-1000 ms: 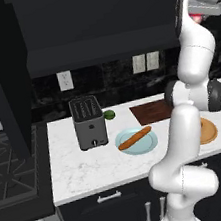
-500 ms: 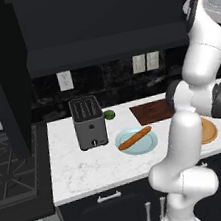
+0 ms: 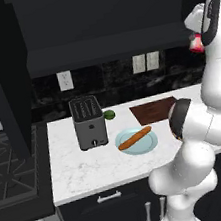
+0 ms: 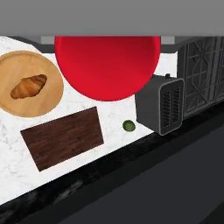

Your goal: From the different types of pastries on the counter, select a croissant and place it on the cutting board. Then retrieve a jar of jam from the cabinet and place it alongside the croissant on the cutting board.

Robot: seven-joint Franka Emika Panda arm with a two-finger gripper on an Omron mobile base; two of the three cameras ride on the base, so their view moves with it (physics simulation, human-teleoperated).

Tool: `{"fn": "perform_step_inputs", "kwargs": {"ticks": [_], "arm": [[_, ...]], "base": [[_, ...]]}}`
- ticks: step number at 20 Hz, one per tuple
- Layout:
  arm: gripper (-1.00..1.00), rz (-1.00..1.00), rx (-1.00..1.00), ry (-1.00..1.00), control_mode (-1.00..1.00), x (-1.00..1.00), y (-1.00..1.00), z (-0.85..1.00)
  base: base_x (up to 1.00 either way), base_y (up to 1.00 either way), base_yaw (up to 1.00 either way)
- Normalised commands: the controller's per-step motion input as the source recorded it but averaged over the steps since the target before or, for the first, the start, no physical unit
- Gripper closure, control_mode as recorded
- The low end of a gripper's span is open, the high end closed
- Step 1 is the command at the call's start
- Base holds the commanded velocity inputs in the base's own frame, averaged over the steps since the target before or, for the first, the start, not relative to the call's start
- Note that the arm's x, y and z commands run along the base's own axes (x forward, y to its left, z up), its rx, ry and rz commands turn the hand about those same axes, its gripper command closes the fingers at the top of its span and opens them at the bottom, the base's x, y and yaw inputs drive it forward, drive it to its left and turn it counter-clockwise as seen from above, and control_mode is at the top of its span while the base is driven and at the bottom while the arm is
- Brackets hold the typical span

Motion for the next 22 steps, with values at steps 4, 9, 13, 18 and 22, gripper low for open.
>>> {"fn": "perform_step_inputs", "kwargs": {"ticks": [4, 9, 13, 18, 22], "arm": [[1.0, 0.0, 0.0, -0.22, -1.0, -1.0, 0.83, -0.78], [1.0, 0.0, -0.02, -0.22, -1.0, -0.99, 0.59, -0.63], [1.0, 0.0, -0.01, -0.11, -1.0, -0.41, 0.26, 0.0], [1.0, 0.0, -0.05, -0.05, -1.0, 0.56, -0.03, 0.35], [1.0, 0.0, -0.04, 0.0, -1.0, -0.02, 0.15, -0.17]], "base": [[0.0, 0.0, 0.0], [0.0, 0.0, 0.0], [0.0, 0.0, 0.0], [0.0, 0.0, 0.0], [0.0, 0.0, 0.0]]}}
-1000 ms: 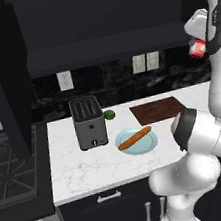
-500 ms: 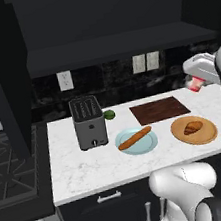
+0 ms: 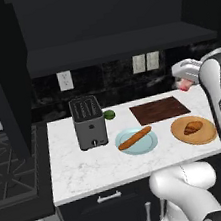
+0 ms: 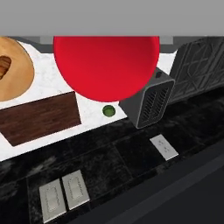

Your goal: From the different types of pastries on the counter, select a croissant and place it on the cutting board. Then retrieve a jar of jam from the cabinet and place it alongside the croissant on the cutting board.

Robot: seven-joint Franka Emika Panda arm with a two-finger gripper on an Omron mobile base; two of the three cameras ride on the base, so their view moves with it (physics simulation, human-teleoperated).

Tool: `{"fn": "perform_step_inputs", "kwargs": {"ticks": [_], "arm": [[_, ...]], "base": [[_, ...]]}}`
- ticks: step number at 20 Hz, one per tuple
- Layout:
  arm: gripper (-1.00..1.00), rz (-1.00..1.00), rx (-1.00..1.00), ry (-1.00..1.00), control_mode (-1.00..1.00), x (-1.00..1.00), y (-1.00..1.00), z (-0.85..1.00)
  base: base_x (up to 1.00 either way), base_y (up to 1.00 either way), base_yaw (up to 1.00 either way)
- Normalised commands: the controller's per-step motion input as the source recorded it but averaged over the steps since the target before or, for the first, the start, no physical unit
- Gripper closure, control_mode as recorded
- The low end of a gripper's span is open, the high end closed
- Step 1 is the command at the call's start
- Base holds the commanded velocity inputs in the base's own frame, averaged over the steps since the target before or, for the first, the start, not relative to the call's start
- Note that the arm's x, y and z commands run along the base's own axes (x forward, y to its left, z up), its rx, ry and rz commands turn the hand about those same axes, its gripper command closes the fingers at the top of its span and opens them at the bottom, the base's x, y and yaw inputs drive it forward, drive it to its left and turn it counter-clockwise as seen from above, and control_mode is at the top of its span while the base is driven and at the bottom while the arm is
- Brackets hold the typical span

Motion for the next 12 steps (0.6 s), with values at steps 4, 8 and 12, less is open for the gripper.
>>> {"fn": "perform_step_inputs", "kwargs": {"ticks": [4, 8, 12], "arm": [[1.0, 0.0, -0.42, 0.0, -1.0, -0.2, 0.06, -0.94], [1.0, 0.0, -0.02, 0.05, -1.0, -0.02, 0.21, -0.28], [1.0, 0.0, -0.14, 0.0, -1.0, 0.51, 0.01, -0.04]], "base": [[0.0, 0.0, 0.0], [0.0, 0.0, 0.0], [0.0, 0.0, 0.0]]}}
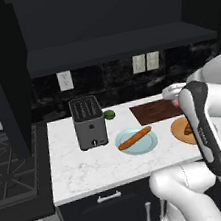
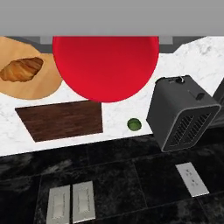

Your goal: From the different types of pastries on the counter, select a croissant and place it on the cutting board. Then retrieve a jar of jam from the cabinet and place it alongside the croissant on the cutting board.

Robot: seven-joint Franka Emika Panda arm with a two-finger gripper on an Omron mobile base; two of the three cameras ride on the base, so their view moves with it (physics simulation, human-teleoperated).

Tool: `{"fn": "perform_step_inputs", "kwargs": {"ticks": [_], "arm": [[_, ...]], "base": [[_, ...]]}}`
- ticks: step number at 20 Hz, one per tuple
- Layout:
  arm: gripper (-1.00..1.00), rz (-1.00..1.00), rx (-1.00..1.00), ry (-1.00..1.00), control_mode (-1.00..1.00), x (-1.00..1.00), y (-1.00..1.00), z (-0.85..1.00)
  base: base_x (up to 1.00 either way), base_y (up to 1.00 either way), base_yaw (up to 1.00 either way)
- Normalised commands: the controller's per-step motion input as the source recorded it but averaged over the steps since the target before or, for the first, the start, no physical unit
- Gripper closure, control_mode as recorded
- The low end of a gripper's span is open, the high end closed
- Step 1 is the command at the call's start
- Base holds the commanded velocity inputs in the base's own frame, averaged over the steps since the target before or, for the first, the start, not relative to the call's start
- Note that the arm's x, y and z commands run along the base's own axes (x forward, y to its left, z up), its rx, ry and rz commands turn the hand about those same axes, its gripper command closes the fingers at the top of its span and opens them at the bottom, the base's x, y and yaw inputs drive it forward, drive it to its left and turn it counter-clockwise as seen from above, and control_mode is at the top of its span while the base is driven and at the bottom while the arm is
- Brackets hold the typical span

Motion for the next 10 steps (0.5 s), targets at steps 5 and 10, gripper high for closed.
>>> {"fn": "perform_step_inputs", "kwargs": {"ticks": [5, 10], "arm": [[1.0, 0.0, -0.12, 0.0, -1.0, 0.35, 0.03, 0.0], [1.0, 0.0, -0.01, 0.05, -1.0, 0.1, -0.17, -0.49]], "base": [[0.0, 0.0, 0.0], [0.0, 0.0, 0.0]]}}
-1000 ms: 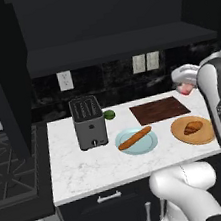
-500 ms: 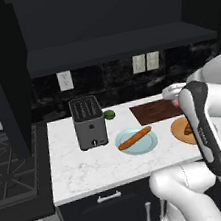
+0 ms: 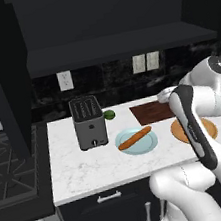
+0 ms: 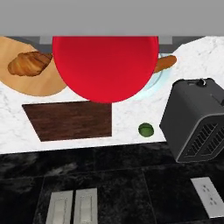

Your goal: From the different types of pastries on the counter, select a croissant and place it on the cutting board. Then retrieve a jar of jam from the cabinet and place it alongside the croissant on the cutting board.

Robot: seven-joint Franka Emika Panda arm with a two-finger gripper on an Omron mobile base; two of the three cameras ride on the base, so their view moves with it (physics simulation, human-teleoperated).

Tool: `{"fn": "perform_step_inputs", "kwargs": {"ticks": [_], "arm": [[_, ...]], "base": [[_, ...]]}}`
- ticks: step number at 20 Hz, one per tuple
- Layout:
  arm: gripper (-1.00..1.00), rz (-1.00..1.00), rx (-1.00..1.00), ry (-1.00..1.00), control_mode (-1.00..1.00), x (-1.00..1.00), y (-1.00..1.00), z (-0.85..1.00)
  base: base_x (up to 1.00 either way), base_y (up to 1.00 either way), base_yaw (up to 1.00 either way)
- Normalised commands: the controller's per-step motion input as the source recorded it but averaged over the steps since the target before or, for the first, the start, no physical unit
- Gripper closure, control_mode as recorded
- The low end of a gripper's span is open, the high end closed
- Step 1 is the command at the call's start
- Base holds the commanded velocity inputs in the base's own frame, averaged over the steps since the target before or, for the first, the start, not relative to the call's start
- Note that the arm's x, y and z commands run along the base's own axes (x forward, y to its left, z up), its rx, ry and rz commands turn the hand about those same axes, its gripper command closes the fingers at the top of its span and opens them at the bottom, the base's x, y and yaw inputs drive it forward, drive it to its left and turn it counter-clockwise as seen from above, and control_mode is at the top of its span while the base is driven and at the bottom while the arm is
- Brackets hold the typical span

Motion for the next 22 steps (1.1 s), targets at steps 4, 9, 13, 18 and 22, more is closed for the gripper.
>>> {"fn": "perform_step_inputs", "kwargs": {"ticks": [4, 9, 13, 18, 22], "arm": [[1.0, -0.01, 0.01, 0.02, -1.0, -0.04, 0.0, -0.47], [1.0, -0.01, -0.01, 0.0, -1.0, 0.53, 0.0, -0.01], [1.0, -0.02, -0.01, 0.0, -1.0, 0.42, 0.07, 0.0], [1.0, 0.0, 0.01, 0.0, -1.0, 0.23, -0.09, 0.0], [1.0, 0.0, -0.05, 0.0, -1.0, 0.0, 0.0, -0.68]], "base": [[0.0, 0.0, 0.0], [0.0, 0.0, 0.0], [0.0, 0.0, 0.0], [0.0, 0.0, 0.0], [0.0, 0.0, 0.0]]}}
